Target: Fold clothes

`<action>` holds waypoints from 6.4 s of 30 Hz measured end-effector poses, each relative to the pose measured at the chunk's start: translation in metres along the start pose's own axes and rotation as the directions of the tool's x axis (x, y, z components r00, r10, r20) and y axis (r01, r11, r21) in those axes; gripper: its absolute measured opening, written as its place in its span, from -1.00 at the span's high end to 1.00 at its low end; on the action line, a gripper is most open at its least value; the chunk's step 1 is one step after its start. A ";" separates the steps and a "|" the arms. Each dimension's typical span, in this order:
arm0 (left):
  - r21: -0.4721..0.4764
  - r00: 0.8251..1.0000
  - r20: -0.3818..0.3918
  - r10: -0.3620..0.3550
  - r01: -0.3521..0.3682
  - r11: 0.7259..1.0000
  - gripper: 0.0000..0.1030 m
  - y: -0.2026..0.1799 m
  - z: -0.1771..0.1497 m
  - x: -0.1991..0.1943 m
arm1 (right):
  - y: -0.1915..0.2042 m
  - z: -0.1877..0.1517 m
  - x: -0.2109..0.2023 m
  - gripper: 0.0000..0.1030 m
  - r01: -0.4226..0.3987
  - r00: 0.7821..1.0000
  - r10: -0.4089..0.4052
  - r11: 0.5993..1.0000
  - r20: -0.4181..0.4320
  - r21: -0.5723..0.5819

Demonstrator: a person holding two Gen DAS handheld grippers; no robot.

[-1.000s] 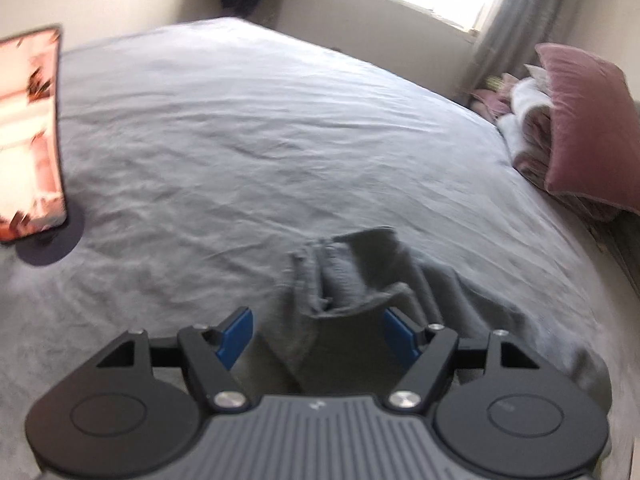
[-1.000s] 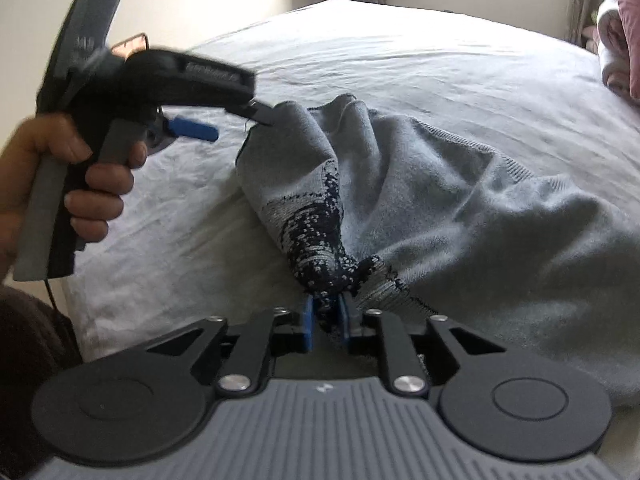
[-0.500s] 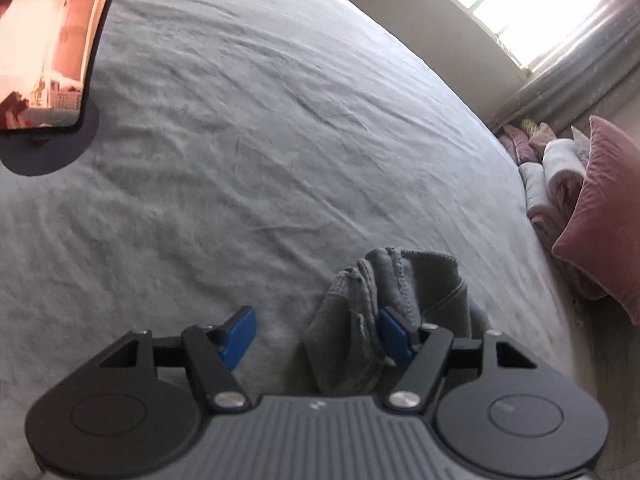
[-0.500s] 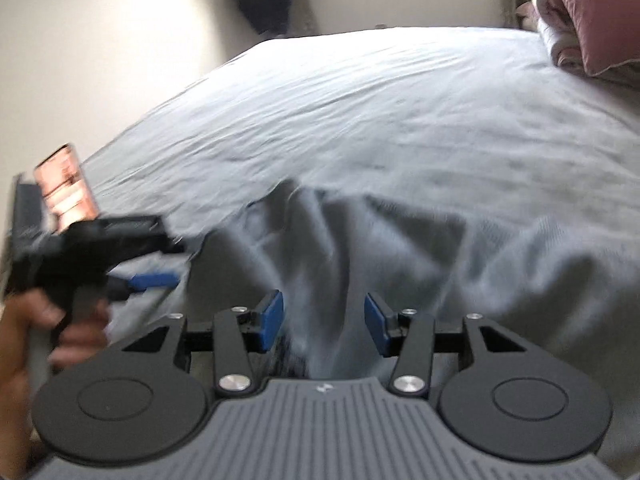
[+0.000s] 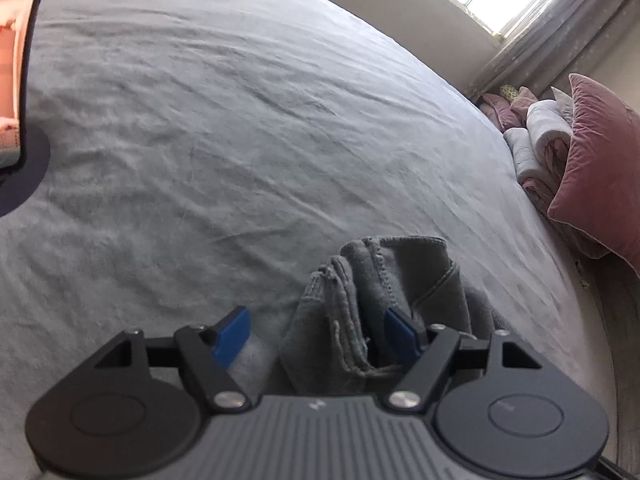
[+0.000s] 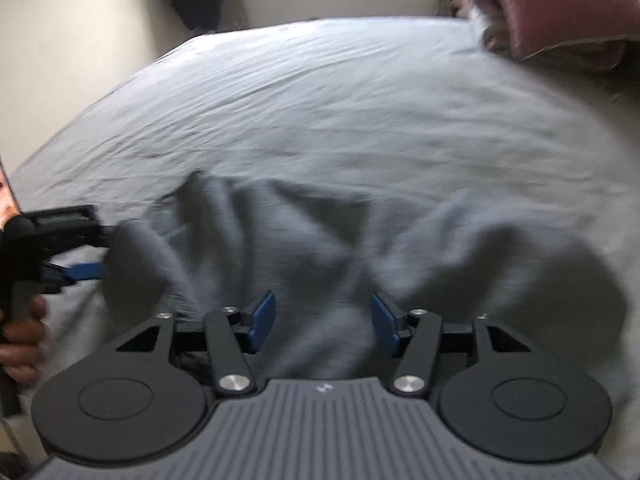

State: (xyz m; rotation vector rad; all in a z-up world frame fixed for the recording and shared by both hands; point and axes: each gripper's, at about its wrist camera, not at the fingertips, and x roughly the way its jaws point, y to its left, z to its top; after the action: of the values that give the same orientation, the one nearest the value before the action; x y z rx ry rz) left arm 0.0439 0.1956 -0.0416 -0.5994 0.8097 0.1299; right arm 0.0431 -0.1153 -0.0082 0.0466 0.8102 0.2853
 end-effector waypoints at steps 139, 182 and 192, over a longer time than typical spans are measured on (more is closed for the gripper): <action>0.633 0.988 0.070 0.137 -0.151 0.759 -0.19 -0.061 -0.128 -0.072 | 0.078 -0.076 -0.031 0.61 0.202 0.976 -0.216 0.939 -0.020 -0.277; 0.611 0.991 0.069 0.113 -0.131 0.781 0.75 -0.061 -0.125 -0.077 | 0.072 -0.078 -0.035 0.74 0.195 0.978 -0.208 0.943 -0.018 -0.270; 0.582 0.987 0.099 0.123 -0.158 0.798 0.86 -0.057 -0.119 -0.080 | 0.064 -0.075 -0.047 0.84 0.220 0.974 -0.226 0.949 0.000 -0.226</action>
State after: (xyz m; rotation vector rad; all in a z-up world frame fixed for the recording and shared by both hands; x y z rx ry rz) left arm -0.0695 0.0921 -0.0223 0.0588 0.7875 0.0244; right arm -0.0569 -0.0715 -0.0173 -0.2607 0.7966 0.1614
